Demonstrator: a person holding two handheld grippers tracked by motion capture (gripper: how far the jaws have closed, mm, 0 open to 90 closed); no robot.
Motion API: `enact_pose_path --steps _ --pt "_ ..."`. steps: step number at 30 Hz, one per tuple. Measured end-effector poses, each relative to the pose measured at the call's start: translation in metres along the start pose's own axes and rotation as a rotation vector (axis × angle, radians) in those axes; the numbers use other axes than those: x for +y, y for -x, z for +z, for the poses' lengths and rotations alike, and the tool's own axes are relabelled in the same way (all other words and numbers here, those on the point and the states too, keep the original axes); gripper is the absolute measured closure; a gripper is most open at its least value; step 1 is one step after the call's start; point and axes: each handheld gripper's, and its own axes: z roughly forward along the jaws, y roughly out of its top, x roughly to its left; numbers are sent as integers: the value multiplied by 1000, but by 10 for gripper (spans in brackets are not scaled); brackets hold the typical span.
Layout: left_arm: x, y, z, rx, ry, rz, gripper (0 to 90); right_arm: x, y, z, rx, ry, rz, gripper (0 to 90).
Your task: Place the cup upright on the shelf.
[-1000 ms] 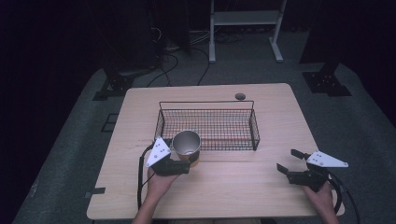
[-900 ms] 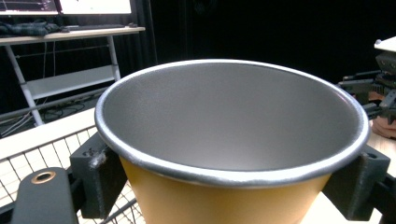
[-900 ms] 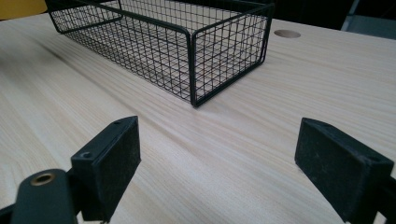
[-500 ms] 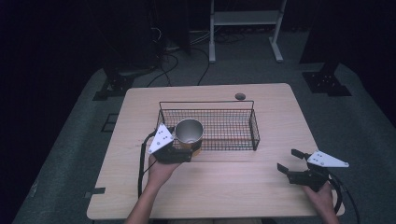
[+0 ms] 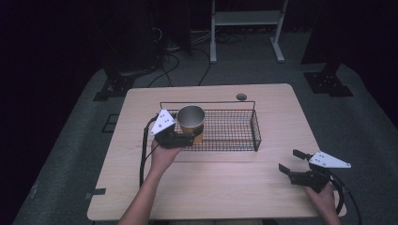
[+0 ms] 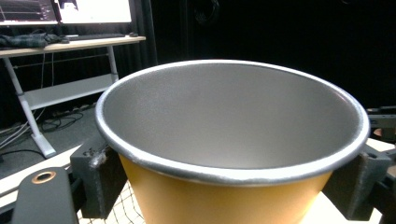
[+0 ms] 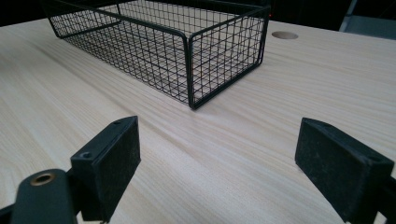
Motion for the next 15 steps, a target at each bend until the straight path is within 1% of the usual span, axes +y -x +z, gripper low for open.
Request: enact_pose_path --steps 5,8,13,15 --pt "5 -8 8 -3 4 -22 137 0 0 0 1 0 -2 131" --pt "8 -11 12 -4 -3 -11 136 0 0 0 2 1 0 131" --pt "11 -14 17 -11 3 -15 137 0 0 0 1 1 2 131" --pt "13 -16 20 -12 -4 -5 137 0 0 0 2 2 2 131"
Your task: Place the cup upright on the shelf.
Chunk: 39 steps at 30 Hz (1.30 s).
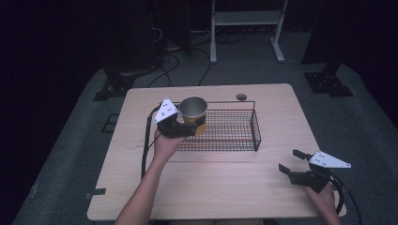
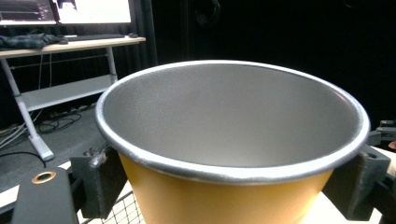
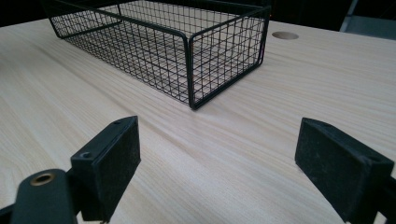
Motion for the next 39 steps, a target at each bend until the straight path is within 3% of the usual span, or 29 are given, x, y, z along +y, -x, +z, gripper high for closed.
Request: enact_pose_path --steps 4,11,15,20,25,28,32,36,37,39 --pt "2 -6 4 -12 9 -17 136 0 0 0 -1 1 -4 131" --pt "6 -16 14 -54 9 -8 137 0 0 0 0 -2 -6 132" --pt "7 -23 21 -74 -11 -10 137 0 1 0 1 2 0 131" --pt "8 -32 29 -103 -3 -37 137 0 0 0 3 1 -2 131" --pt "7 -37 37 -114 -19 -14 137 0 0 0 6 2 -7 132" --pt "5 -42 41 -136 -32 -24 137 0 1 0 5 4 -5 131" --pt "3 -45 44 -137 -46 3 137 0 1 0 6 4 -3 131" --pt "0 -51 49 -176 -44 -19 136 0 0 0 6 3 -5 132" --pt "0 -51 52 -189 -67 -9 136 0 1 0 6 3 -4 131" --pt "-2 -52 54 -196 -65 2 136 0 1 0 7 4 -1 131"
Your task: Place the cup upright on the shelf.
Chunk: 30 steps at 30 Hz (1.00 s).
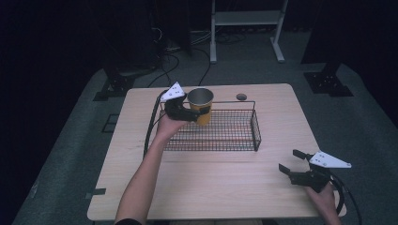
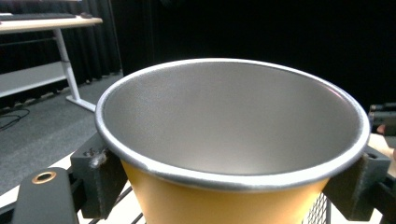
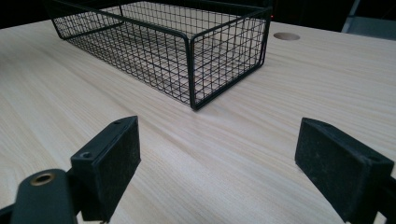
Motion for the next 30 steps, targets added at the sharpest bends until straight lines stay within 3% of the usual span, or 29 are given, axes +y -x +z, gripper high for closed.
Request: enact_pose_path --steps 4,5,10,14,16,24,30 --pt "-3 -2 4 -14 -3 2 136 0 0 0 1 -1 -5 132" --pt "-6 -3 6 -42 -15 0 136 0 0 0 0 -1 -2 131" --pt "-10 -6 10 -94 -63 12 136 0 0 0 1 2 1 131" --pt "-12 -7 13 -101 -64 8 135 0 0 0 0 2 1 131" --pt "-13 -7 18 -116 -91 28 135 0 1 -1 1 3 5 132" --pt "-19 -9 30 -166 -161 42 135 0 1 -1 2 3 4 131" --pt "-28 -13 35 -185 -207 26 135 0 0 -1 3 3 3 131"
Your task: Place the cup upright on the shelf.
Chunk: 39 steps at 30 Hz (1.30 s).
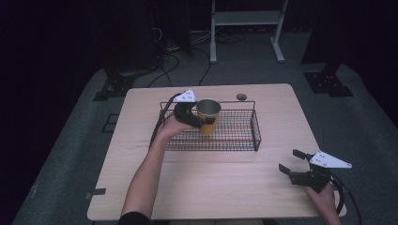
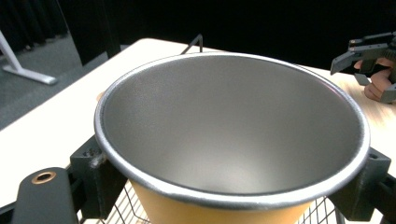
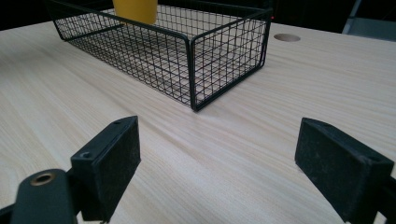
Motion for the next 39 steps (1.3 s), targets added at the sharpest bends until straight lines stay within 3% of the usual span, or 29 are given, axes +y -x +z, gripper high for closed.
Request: enact_pose_path --steps 8,18,23,30,36,39 --pt "-6 -4 5 -6 -37 -6 134 0 0 0 1 1 -4 131" --pt "-15 -6 12 1 -131 10 132 0 0 0 2 1 1 131" --pt "-19 -8 15 -9 -147 -4 128 0 0 0 2 1 -4 131" --pt "-19 -8 15 0 -151 8 120 0 0 0 1 2 -5 131" --pt "-16 -4 14 21 -160 56 98 0 0 0 2 2 -6 131" --pt "-16 -4 14 15 -166 54 98 0 0 0 2 2 -6 131"
